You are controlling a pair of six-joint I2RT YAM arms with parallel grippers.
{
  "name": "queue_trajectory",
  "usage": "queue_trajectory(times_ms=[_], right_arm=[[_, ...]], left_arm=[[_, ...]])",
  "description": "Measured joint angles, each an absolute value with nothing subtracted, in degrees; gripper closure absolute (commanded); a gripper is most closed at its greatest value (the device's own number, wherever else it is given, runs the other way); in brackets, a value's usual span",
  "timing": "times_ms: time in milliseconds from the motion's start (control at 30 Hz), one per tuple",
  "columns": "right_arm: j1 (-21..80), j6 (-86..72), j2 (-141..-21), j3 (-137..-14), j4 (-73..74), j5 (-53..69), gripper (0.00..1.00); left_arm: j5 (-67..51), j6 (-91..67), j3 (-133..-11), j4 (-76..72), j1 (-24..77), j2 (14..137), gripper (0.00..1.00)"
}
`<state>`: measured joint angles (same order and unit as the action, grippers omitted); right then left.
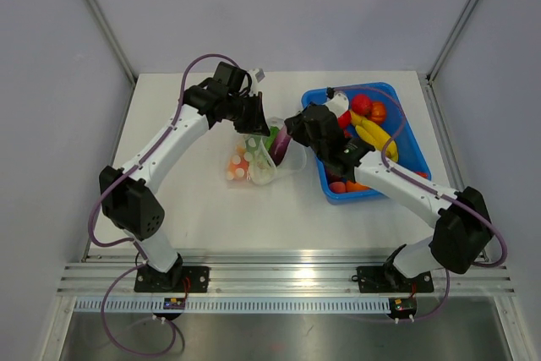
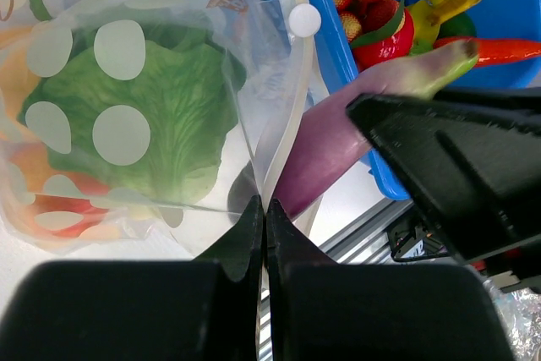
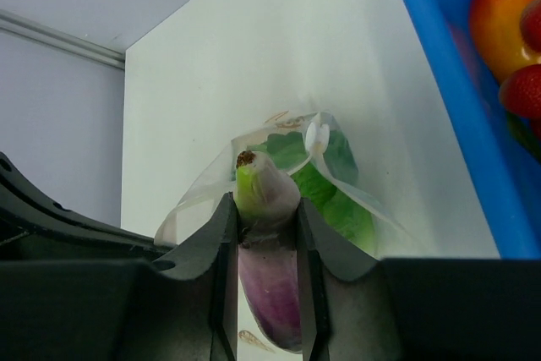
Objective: Place the food in the zip-top bag and seal the zipper
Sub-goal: Place the fake vegetable in the zipper food storage bag.
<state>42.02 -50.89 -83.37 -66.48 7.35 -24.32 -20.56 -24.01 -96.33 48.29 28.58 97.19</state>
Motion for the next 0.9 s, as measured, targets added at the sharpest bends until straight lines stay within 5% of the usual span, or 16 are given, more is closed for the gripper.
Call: queue_trajectory(times_ms=[567, 600, 767, 900], right_arm=[[48.1, -54.2, -89.9, -64.3, 4.3, -22.9, 0.99], [48.1, -54.0, -90.3, -64.3, 4.4, -22.4, 0.96], [48.1, -52.2, -92.2, -65.4, 4.9, -20.0, 0.44], [48.1, -49.7, -92.1, -65.3, 8.0, -19.0, 0.39]], left_arm=[[-21.8, -24.6, -96.4, 48.3, 28.6, 97.2, 1.00], [-22.0, -24.7, -96.4, 48.3, 28.6, 97.2, 1.00], [-22.3, -25.0, -96.4, 48.5, 28.7, 97.2, 1.00], [-22.4, -25.3, -96.4, 48.1, 28.7, 96.7, 1.00]])
